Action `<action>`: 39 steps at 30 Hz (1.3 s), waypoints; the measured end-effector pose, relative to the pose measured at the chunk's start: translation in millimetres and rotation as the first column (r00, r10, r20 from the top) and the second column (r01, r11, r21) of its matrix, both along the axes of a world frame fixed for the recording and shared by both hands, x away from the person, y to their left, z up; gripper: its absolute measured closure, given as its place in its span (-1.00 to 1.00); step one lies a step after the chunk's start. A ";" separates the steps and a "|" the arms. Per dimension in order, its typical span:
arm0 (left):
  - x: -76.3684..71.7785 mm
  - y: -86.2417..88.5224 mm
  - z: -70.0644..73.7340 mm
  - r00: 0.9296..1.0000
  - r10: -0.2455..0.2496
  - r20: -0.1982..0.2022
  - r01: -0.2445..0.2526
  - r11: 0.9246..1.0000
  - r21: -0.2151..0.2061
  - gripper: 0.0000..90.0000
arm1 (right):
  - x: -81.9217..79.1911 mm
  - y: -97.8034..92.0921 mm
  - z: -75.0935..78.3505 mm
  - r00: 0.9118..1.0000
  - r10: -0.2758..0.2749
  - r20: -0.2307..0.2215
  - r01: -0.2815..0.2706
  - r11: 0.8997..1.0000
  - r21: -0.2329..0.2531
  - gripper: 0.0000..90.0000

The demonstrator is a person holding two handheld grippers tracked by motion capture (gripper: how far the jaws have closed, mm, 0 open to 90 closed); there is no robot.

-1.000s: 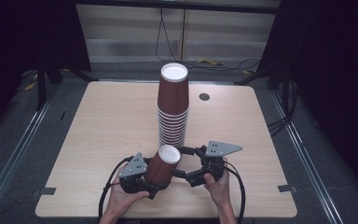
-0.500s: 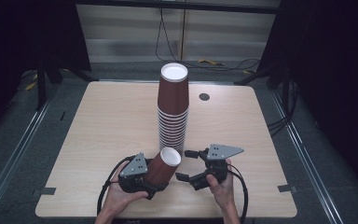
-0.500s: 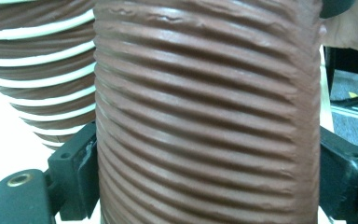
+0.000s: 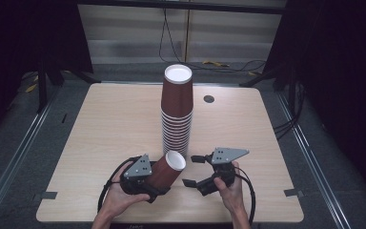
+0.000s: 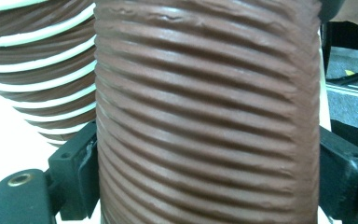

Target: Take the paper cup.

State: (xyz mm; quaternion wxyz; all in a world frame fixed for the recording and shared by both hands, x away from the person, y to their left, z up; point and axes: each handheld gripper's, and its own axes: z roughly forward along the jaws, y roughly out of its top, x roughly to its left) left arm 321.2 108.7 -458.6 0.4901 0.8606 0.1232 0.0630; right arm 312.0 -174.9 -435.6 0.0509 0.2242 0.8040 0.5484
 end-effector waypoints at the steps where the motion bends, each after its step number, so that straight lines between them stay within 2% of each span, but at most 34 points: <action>1: 0.3 -0.3 0.5 1.000 -0.006 0.000 0.006 1.000 0.007 -0.71 | 0.1 -0.4 0.7 1.000 -0.001 0.001 0.001 1.000 -0.005 -0.70; 6: 0.5 -2.7 1.1 0.999 -0.039 -0.001 0.039 0.999 0.036 -0.70 | 0.3 -0.8 2.7 1.000 -0.013 0.002 0.013 0.998 -0.055 -0.70; 11: 2.6 -2.8 1.1 0.999 -0.044 -0.006 0.045 0.997 0.068 -0.70 | 0.3 0.4 1.4 1.000 -0.007 0.002 0.007 0.995 -0.098 -0.70; 16: 4.3 -4.0 3.5 0.999 -0.049 -0.014 0.050 0.996 0.080 -0.70 | 2.1 3.4 -0.6 1.000 0.015 -0.007 -0.016 0.987 -0.163 -0.68; 20: 4.9 -6.2 4.8 0.998 -0.061 -0.011 0.061 0.992 0.106 -0.70 | 3.2 4.2 -0.2 0.998 0.048 -0.031 -0.052 0.982 -0.180 -0.63; 26: 4.5 -10.1 7.3 0.997 -0.076 -0.010 0.076 0.986 0.147 -0.70 | 3.2 2.8 1.1 0.997 0.053 -0.050 -0.062 0.977 -0.203 -0.66; 32: 5.9 -11.7 9.3 0.996 -0.086 -0.016 0.087 0.983 0.161 -0.70 | 5.4 1.6 1.9 0.995 0.073 -0.073 -0.087 0.973 -0.214 -0.68; 39: 8.0 -19.2 10.5 0.994 -0.106 -0.019 0.108 0.969 0.220 -0.70 | 7.1 2.2 0.6 0.991 0.082 -0.102 -0.103 0.969 -0.227 -0.67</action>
